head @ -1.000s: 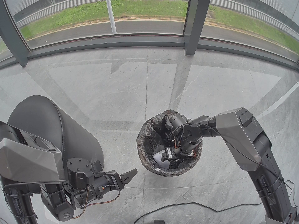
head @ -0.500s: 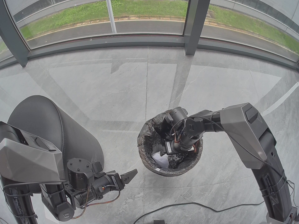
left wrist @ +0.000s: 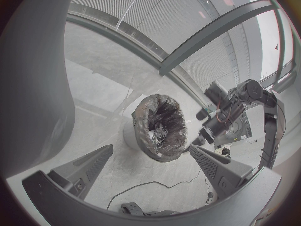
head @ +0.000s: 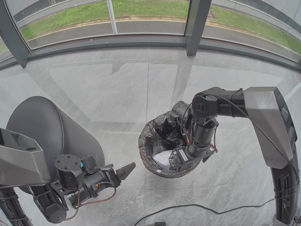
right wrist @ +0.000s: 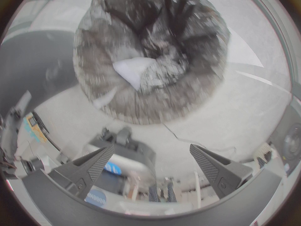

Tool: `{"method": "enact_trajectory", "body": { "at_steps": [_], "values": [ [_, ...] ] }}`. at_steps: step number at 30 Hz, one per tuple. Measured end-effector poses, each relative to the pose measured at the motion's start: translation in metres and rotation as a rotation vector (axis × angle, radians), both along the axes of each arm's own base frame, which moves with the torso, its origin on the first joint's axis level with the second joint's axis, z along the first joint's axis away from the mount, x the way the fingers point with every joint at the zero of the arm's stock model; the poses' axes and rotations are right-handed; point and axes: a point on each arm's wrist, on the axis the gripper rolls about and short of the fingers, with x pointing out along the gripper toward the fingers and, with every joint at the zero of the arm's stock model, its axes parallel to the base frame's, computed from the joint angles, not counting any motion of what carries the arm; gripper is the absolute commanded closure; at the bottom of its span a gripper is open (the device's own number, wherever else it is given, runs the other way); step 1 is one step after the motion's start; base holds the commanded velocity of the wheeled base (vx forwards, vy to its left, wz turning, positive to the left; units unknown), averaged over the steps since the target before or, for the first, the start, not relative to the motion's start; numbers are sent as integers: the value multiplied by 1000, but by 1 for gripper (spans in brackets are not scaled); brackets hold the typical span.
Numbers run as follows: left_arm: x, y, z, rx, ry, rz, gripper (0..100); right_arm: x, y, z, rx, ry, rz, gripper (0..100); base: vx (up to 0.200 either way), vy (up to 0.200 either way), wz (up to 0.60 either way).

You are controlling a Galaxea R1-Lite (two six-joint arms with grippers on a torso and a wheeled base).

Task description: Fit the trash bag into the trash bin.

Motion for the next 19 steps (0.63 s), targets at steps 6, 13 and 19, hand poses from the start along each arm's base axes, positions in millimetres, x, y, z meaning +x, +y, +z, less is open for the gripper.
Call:
{"method": "enact_trajectory", "body": {
  "at_steps": [6, 13, 19],
  "values": [
    [-12, 8, 35, -21, -142, -10, 0, -51, -9, 38, -229, 132, -5, 0, 0, 0, 0],
    [-34, 23, 80, 6, -349, -9, 0, -96, -4, 84, -399, -70, 25, 0, 0, 0, 0],
    [-63, 39, 110, 46, -378, -22, 0, -130, -1, 119, -462, -300, 61, 0, 0, 0, 0]
  ]
}}
